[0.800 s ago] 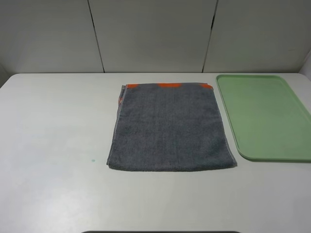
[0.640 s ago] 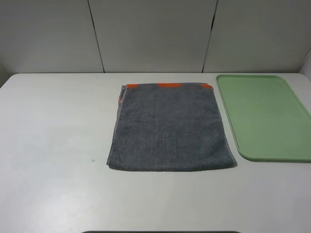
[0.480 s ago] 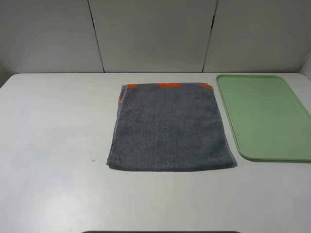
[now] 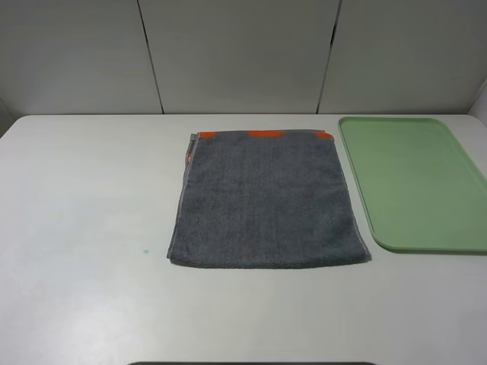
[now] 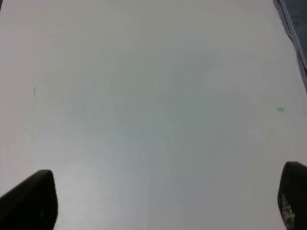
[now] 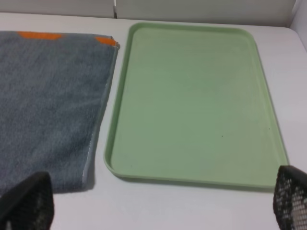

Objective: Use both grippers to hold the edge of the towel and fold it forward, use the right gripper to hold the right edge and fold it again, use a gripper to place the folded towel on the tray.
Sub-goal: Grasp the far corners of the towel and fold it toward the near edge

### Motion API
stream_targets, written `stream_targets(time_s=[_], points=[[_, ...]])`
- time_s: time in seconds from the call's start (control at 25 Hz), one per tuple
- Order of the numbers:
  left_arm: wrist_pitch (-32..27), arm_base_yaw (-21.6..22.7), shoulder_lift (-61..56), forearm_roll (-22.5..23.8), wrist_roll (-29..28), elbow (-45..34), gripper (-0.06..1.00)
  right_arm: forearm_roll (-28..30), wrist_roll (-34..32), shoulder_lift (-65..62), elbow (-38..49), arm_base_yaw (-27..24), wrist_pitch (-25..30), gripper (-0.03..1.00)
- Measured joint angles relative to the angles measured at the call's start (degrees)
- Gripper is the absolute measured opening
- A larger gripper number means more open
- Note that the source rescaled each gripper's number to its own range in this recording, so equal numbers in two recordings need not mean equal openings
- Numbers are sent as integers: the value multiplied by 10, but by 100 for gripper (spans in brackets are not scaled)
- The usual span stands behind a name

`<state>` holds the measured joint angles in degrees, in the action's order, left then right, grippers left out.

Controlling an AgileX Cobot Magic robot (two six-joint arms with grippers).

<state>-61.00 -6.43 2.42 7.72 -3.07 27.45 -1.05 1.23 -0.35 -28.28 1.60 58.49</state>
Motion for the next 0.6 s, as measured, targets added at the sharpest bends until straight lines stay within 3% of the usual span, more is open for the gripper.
stream_targets(time_s=[0.6], points=[[0, 0, 0, 0, 0, 0, 90, 0, 0, 0, 0, 0, 0, 100]])
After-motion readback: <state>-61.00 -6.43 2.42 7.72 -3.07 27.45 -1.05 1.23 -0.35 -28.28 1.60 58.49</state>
